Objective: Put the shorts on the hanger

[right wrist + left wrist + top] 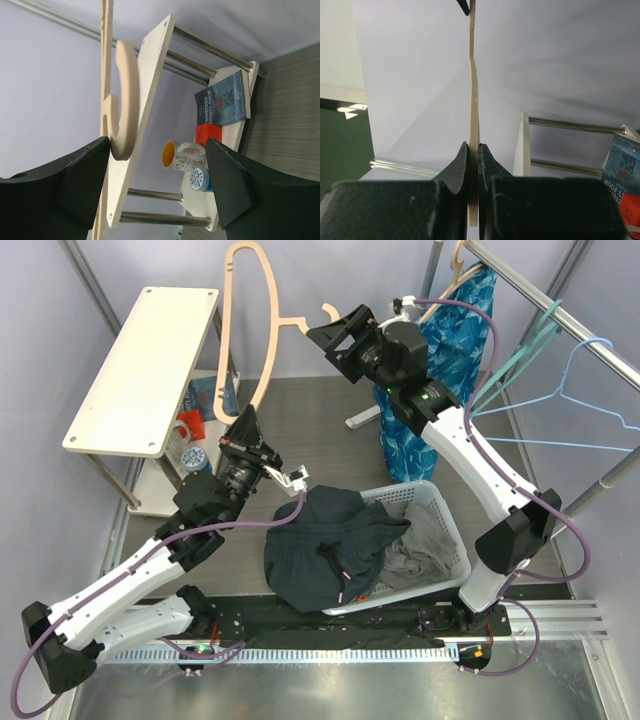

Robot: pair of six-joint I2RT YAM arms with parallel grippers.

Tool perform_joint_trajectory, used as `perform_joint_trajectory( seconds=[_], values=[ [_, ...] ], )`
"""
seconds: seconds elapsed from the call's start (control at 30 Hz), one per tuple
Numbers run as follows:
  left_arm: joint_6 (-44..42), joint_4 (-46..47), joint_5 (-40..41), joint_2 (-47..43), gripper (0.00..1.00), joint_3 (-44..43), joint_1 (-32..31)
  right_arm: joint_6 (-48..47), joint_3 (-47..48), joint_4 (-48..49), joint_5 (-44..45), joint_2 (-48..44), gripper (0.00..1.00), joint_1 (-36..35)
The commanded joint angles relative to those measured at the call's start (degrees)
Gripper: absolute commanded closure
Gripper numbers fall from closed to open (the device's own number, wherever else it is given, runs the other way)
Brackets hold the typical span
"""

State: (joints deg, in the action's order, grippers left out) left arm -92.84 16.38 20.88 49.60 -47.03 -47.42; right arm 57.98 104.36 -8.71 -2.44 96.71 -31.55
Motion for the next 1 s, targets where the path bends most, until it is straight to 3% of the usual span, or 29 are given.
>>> perform_joint_trajectory(
  seconds=[0.0, 0.23, 0.33, 0.37, 0.5, 0.63, 0.67, 0.7, 0.77, 0.8, 0.87, 0.9, 0.97],
  values=[
    [-2.70, 10.07, 3.46, 1.54, 1.00, -1.84, -1.45, 4.08, 5.32, 2.46, 5.69, 1.20, 0.20, -1.93],
    [-3.14, 12.09, 4.69, 3.57, 1.00, -1.93, -3.12, 3.29, 12.97, 6.59, 7.44, 7.44, 0.27, -2.90],
    [-3.05, 12.09, 5.22, 3.74, 1.00, -2.10, -3.65, 2.93, 15.78, 7.82, 7.80, 10.08, 0.48, -2.73],
    [-2.96, 12.01, 5.39, 3.83, 1.00, -2.11, -3.73, 3.11, 16.23, 8.18, 7.71, 10.52, 0.64, -2.81],
    [-2.88, 11.74, 5.57, 2.70, 1.00, -0.53, -4.26, 2.41, 18.95, 9.58, 7.27, 11.57, 0.99, -2.73],
    [-3.14, 11.57, 5.92, 1.46, 1.00, 1.49, -4.70, 0.56, 18.87, 11.61, 5.87, 10.44, 0.99, -2.29],
    [-3.14, 11.57, 6.10, 1.20, 0.95, 1.93, -4.70, 0.12, 18.61, 12.05, 5.52, 10.08, 0.99, -2.03],
    [-3.14, 11.13, 6.27, 1.02, 0.68, 2.29, -4.87, -0.31, 18.52, 12.75, 5.25, 9.30, 0.99, -1.76],
    [-2.18, 9.99, 7.41, -0.12, 0.41, 2.90, -5.05, -1.54, 17.99, 13.19, 4.02, 8.59, 0.99, -0.98],
    [-1.13, 7.81, 8.03, -0.64, 0.21, 2.64, -4.97, -2.07, 17.64, 13.71, 3.41, 8.06, 0.99, -0.62],
    [4.05, 3.50, 9.95, -2.84, 0.06, 0.98, -5.14, -4.00, 15.37, 15.03, 0.36, 6.05, 0.99, 0.26],
    [6.16, -3.13, 10.40, -3.98, 0.00, 0.10, -5.14, -4.79, 14.05, 15.91, -0.80, 5.26, 0.99, 0.44],
    [14.76, -11.68, 10.06, -7.48, 0.00, -3.40, -5.14, -6.98, 9.67, 17.67, -5.09, 2.27, 0.99, 0.70]
  ],
)
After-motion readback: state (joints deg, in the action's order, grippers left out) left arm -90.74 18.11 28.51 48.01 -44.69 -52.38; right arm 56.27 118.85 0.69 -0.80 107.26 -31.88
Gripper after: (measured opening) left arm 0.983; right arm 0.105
